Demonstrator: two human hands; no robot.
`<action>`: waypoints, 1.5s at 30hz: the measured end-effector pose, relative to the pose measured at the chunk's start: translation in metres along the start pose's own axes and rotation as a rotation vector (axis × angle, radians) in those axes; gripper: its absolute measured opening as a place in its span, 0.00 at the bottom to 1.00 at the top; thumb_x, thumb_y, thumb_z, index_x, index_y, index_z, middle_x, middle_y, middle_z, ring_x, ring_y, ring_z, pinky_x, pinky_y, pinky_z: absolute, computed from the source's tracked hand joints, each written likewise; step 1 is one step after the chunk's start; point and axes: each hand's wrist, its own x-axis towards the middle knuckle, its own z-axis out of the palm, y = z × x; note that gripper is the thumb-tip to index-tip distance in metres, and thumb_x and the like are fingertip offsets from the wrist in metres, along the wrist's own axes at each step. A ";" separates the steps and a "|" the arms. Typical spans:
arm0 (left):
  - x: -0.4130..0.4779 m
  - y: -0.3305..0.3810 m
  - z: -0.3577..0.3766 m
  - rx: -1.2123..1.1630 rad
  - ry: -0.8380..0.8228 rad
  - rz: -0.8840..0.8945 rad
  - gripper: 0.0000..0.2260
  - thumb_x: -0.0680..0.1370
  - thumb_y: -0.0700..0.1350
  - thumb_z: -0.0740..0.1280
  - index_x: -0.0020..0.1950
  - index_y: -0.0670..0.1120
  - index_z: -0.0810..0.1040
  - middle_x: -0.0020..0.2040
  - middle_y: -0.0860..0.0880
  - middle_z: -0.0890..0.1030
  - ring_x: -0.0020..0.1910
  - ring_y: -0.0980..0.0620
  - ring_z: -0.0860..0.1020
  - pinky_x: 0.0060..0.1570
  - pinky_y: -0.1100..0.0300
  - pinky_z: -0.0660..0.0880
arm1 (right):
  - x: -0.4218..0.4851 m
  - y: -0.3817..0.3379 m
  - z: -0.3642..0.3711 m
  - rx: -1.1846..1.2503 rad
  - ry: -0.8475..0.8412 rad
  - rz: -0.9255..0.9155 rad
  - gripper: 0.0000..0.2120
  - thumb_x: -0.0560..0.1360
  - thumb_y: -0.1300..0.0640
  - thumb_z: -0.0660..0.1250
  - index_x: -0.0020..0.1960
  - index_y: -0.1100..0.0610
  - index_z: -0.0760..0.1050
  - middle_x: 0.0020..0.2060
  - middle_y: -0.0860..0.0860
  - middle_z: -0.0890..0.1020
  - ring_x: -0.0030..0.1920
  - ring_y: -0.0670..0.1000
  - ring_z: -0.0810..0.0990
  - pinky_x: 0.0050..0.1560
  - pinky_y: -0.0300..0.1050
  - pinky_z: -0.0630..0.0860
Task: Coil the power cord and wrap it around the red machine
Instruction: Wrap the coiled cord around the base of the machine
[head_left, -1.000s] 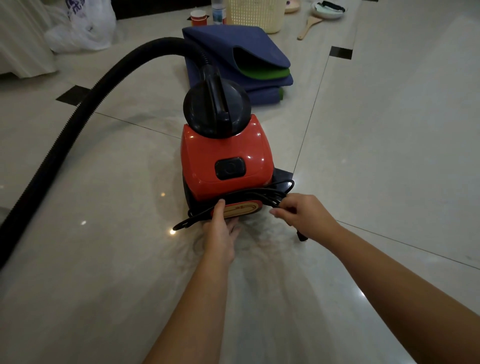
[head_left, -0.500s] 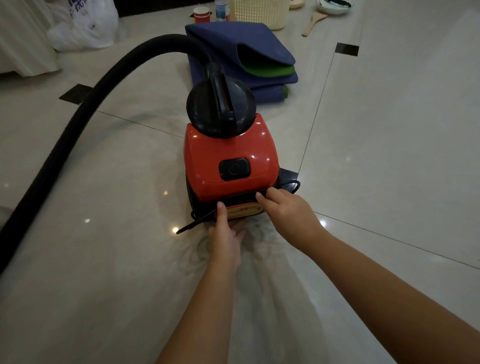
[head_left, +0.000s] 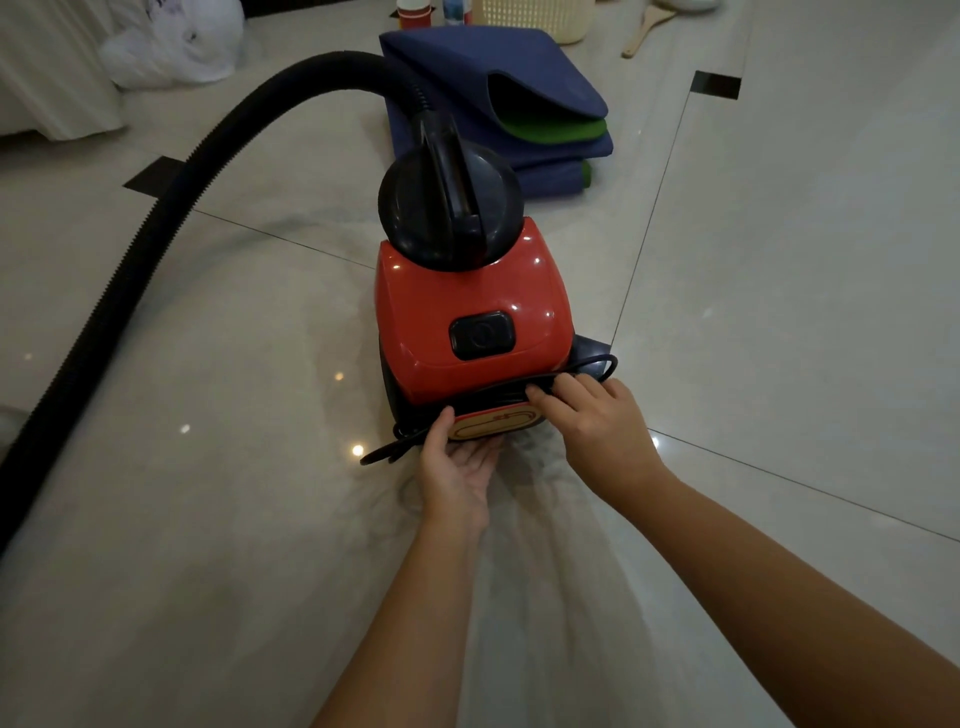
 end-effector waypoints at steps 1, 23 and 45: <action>-0.001 -0.001 0.000 0.019 -0.014 0.004 0.22 0.77 0.48 0.63 0.69 0.40 0.67 0.50 0.40 0.78 0.52 0.43 0.78 0.62 0.49 0.72 | -0.002 -0.001 0.001 0.008 0.014 0.010 0.21 0.66 0.68 0.54 0.51 0.60 0.80 0.37 0.54 0.82 0.35 0.54 0.80 0.32 0.42 0.72; 0.003 -0.005 0.000 0.051 0.058 0.022 0.26 0.79 0.55 0.57 0.67 0.36 0.68 0.65 0.33 0.74 0.64 0.37 0.74 0.69 0.47 0.66 | -0.002 -0.007 0.007 -0.020 0.024 0.181 0.12 0.59 0.73 0.69 0.39 0.60 0.78 0.34 0.55 0.79 0.33 0.55 0.77 0.31 0.43 0.69; -0.036 0.013 0.001 0.466 -0.026 -0.054 0.27 0.77 0.58 0.59 0.72 0.44 0.65 0.69 0.39 0.72 0.65 0.46 0.74 0.56 0.53 0.70 | -0.005 -0.015 -0.035 0.250 -0.161 0.302 0.07 0.68 0.60 0.71 0.45 0.62 0.78 0.39 0.57 0.81 0.37 0.57 0.80 0.34 0.48 0.75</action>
